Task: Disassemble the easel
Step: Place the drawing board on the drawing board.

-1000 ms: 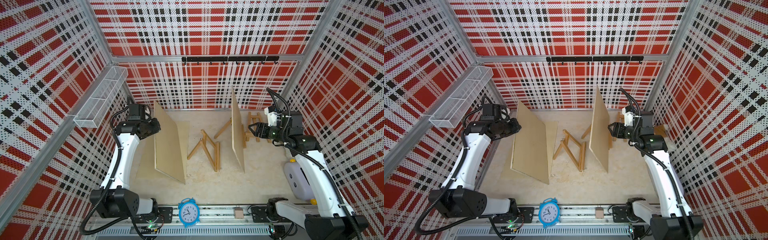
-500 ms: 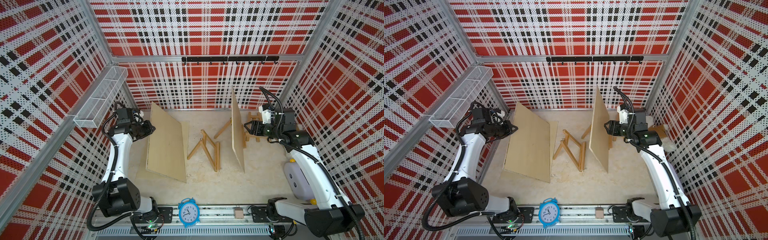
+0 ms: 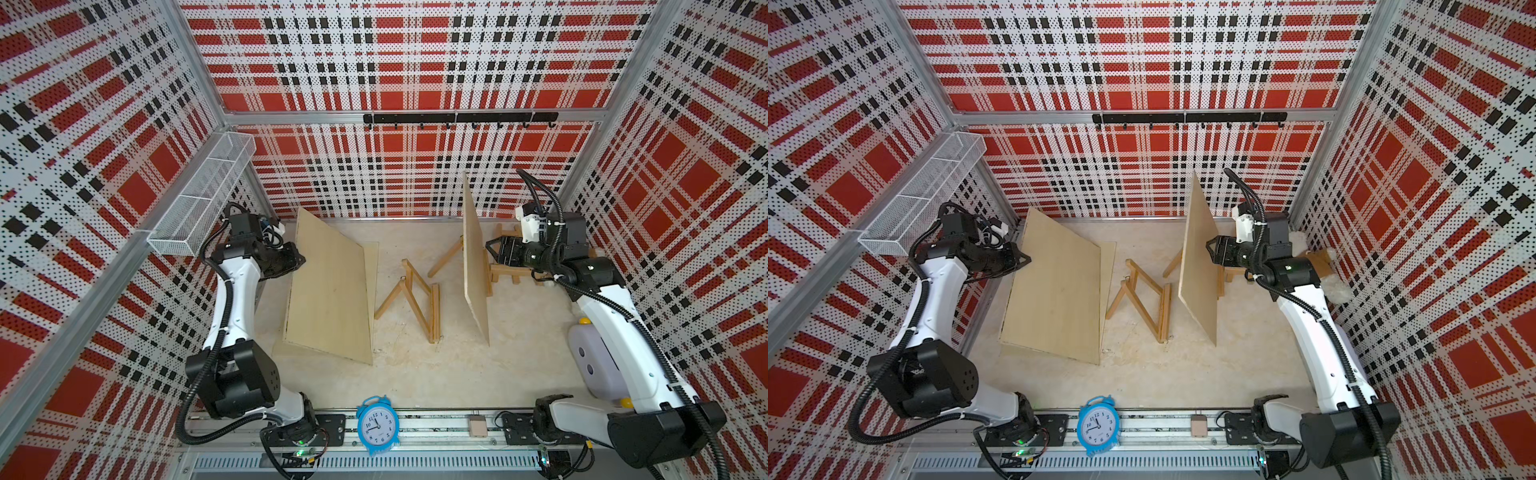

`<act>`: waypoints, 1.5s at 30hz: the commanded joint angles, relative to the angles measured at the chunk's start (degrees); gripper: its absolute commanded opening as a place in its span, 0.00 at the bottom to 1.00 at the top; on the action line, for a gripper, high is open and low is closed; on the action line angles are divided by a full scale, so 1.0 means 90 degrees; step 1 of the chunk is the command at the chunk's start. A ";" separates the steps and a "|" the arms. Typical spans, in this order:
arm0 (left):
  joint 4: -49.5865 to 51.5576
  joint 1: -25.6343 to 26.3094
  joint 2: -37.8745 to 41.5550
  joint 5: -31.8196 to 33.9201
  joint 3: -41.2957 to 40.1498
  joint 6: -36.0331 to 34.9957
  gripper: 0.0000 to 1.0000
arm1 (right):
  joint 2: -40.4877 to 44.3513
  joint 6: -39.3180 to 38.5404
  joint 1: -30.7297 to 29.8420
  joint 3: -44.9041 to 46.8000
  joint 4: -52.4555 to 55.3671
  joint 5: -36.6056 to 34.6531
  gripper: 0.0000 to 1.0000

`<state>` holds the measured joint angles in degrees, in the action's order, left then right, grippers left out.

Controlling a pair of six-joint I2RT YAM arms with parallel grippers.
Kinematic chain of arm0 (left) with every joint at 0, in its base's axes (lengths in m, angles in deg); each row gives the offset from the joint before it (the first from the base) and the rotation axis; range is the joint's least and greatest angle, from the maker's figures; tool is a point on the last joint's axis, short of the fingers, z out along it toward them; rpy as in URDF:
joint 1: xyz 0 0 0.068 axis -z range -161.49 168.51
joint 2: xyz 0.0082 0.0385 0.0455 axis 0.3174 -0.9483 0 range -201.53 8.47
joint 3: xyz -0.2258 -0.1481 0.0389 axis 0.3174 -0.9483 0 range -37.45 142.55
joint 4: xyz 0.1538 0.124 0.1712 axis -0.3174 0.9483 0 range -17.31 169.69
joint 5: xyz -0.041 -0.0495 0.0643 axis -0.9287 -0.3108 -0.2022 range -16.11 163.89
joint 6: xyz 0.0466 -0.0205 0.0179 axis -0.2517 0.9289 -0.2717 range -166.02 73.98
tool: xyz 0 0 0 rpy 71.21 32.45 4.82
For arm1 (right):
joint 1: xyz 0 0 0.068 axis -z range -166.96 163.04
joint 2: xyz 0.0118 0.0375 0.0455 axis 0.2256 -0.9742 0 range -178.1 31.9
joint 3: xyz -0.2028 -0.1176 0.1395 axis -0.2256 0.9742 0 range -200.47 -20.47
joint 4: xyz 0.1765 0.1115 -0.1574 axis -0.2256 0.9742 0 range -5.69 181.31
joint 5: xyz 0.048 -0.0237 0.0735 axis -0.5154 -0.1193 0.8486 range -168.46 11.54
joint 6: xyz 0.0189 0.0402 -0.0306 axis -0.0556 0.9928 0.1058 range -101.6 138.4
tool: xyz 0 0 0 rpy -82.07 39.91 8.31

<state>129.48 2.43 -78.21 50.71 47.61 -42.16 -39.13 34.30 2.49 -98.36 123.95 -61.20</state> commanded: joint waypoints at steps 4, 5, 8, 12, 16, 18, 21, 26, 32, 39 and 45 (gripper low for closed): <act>0.0842 0.0038 -0.0569 0.3219 -0.0232 -0.1049 0.00 | -0.0033 0.0098 -0.0081 -0.0117 -0.0352 -0.0149 0.67; 0.0841 0.0045 -0.0584 0.3386 -0.0241 -0.1053 0.00 | -0.0048 0.0098 -0.0094 -0.0130 -0.0351 -0.0158 0.67; 0.0858 0.0082 -0.0643 0.3928 -0.0227 -0.1032 0.00 | -0.0077 0.0103 -0.0115 -0.0159 -0.0354 -0.0188 0.67; 0.0919 0.0142 -0.0739 0.4510 -0.0191 -0.1053 0.00 | -0.0131 0.0099 -0.0146 -0.0193 -0.0366 -0.0207 0.67; 0.0965 0.0240 -0.0852 0.5039 -0.0184 -0.1113 0.00 | -0.0177 0.0089 -0.0160 -0.0241 -0.0361 -0.0208 0.67; 0.0975 0.0243 -0.0921 0.5200 -0.0199 -0.1113 0.00 | -0.0201 0.0070 -0.0166 -0.0252 -0.0366 -0.0208 0.67; 0.0984 0.0248 -0.1044 0.5371 -0.0194 -0.1102 0.00 | -0.0224 0.0047 -0.0166 -0.0259 -0.0351 -0.0213 0.67; 0.0929 0.0306 -0.1231 0.5652 -0.0218 -0.1151 0.00 | -0.0267 0.0037 -0.0167 -0.0271 -0.0332 -0.0227 0.67; 0.0904 0.0384 -0.1452 0.5781 -0.0288 -0.1211 0.00 | -0.0350 0.0030 -0.0167 -0.0320 -0.0347 -0.0228 0.67; 0.0887 0.0414 -0.1551 0.5905 -0.0359 -0.1249 0.00 | -0.0409 0.0022 -0.0176 -0.0359 -0.0356 -0.0237 0.67; 0.0889 0.0339 -0.1543 0.5831 -0.0396 -0.1232 0.02 | -0.0395 -0.0003 -0.0173 -0.0362 -0.0337 -0.0269 0.67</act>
<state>127.04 6.54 -84.65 74.40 49.45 -47.49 -42.40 34.72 1.16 -99.67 122.88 -62.80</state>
